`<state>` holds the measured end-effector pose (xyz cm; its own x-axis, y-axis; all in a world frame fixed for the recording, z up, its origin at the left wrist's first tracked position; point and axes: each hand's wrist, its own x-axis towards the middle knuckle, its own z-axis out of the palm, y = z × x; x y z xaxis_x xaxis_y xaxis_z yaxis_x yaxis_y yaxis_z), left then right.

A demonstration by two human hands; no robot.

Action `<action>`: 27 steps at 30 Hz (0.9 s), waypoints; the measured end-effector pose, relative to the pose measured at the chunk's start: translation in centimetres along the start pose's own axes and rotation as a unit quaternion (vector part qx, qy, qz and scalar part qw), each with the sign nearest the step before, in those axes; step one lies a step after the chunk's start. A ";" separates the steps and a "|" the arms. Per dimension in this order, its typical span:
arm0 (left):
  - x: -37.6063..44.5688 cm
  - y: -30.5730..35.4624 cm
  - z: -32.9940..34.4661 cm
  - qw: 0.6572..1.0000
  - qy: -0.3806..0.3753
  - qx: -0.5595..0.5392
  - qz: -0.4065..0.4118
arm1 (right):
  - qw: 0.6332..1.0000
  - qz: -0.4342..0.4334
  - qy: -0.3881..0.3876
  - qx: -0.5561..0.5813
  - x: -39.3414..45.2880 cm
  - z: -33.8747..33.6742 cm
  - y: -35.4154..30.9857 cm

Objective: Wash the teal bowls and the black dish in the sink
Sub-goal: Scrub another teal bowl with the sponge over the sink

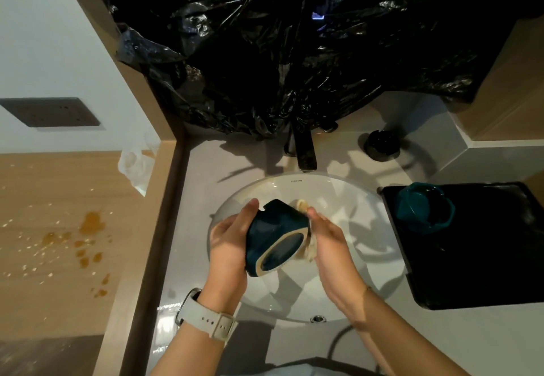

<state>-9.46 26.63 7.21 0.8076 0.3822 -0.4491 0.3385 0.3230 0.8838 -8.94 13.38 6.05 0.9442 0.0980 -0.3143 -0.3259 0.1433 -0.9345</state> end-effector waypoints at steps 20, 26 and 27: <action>-0.5 -2.3 0.0 0.993 -0.062 -0.099 -0.035 | 0.980 0.120 0.011 0.156 1.1 -0.4 -0.3; 0.5 -2.4 -0.2 0.995 -0.093 0.035 -0.009 | 0.984 0.073 0.075 0.145 1.4 -0.7 0.1; 0.6 -2.1 -0.4 0.990 -0.125 0.068 0.012 | 0.988 0.053 0.075 0.124 1.4 -0.9 0.0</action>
<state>-9.87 26.59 5.03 0.9046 0.1556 -0.3967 0.3666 0.1906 0.9107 -7.59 12.62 5.41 0.8943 -0.0186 -0.4472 -0.4077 0.3783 -0.8311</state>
